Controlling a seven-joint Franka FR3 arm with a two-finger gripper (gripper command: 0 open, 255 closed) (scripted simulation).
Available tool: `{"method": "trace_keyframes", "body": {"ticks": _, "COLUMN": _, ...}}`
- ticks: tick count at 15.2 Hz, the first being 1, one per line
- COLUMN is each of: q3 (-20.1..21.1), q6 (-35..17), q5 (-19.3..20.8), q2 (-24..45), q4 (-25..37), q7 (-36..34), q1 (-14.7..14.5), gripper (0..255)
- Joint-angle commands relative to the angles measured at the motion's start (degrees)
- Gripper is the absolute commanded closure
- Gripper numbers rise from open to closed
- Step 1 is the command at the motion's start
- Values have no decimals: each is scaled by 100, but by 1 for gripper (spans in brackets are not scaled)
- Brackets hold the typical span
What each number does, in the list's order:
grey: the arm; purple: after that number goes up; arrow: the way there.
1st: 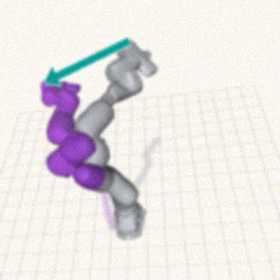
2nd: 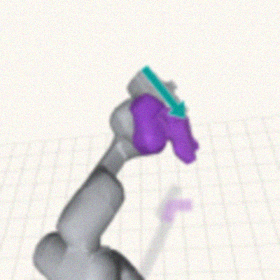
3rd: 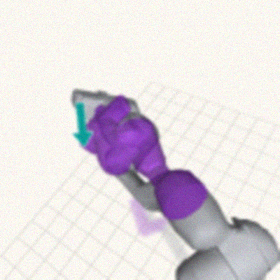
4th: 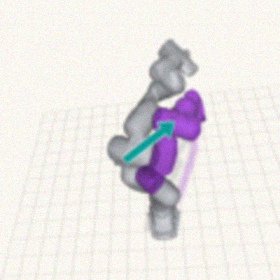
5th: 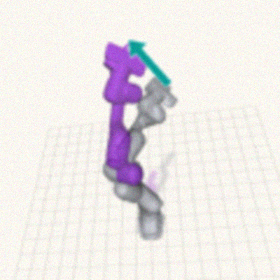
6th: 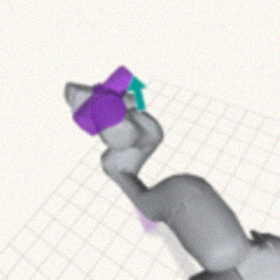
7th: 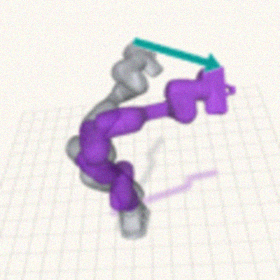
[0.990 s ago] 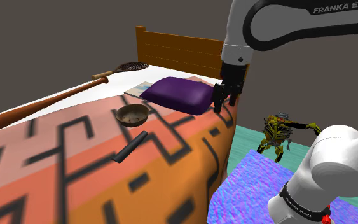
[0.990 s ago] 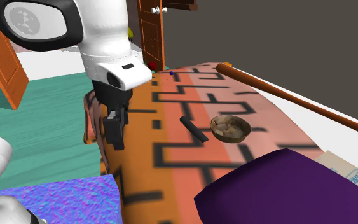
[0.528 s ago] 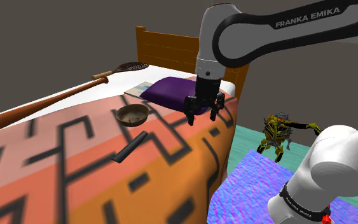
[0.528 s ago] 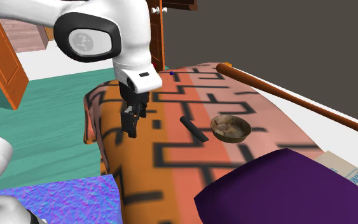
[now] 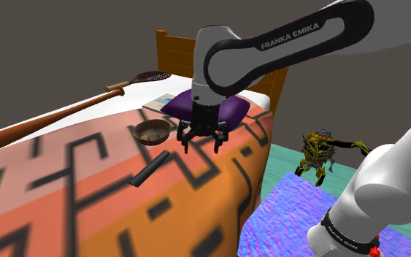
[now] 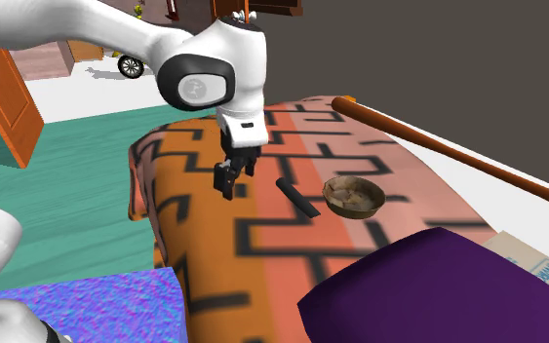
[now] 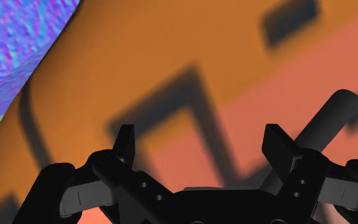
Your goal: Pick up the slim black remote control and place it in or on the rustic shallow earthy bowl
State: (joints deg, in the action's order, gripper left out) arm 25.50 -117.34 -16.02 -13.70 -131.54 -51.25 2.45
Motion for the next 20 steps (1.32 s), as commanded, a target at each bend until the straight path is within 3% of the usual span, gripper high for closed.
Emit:
{"method": "trace_keyframes", "body": {"ticks": 1, "q3": 176, "q6": -211, "q5": 79, "q2": 473, "q4": 299, "q7": -645, "q1": 51, "gripper": 0}}
{"method": "trace_keyframes", "body": {"ticks": 7, "q3": 379, "q6": -748, "q5": 622, "q2": 1944, "q4": 1285, "q7": -2441, "q1": 19, "gripper": 0}}
{"method": "trace_keyframes", "body": {"ticks": 14, "q3": 46, "q6": -1036, "q5": 1226, "q2": 3574, "q4": 2715, "q7": -4247, "q1": -404, "gripper": 0}}
{"method": "trace_keyframes", "body": {"ticks": 20, "q3": -49, "q6": -1349, "q5": 1344, "q2": 3953, "q4": 2794, "q7": -4455, "q1": -549, "gripper": 0}}
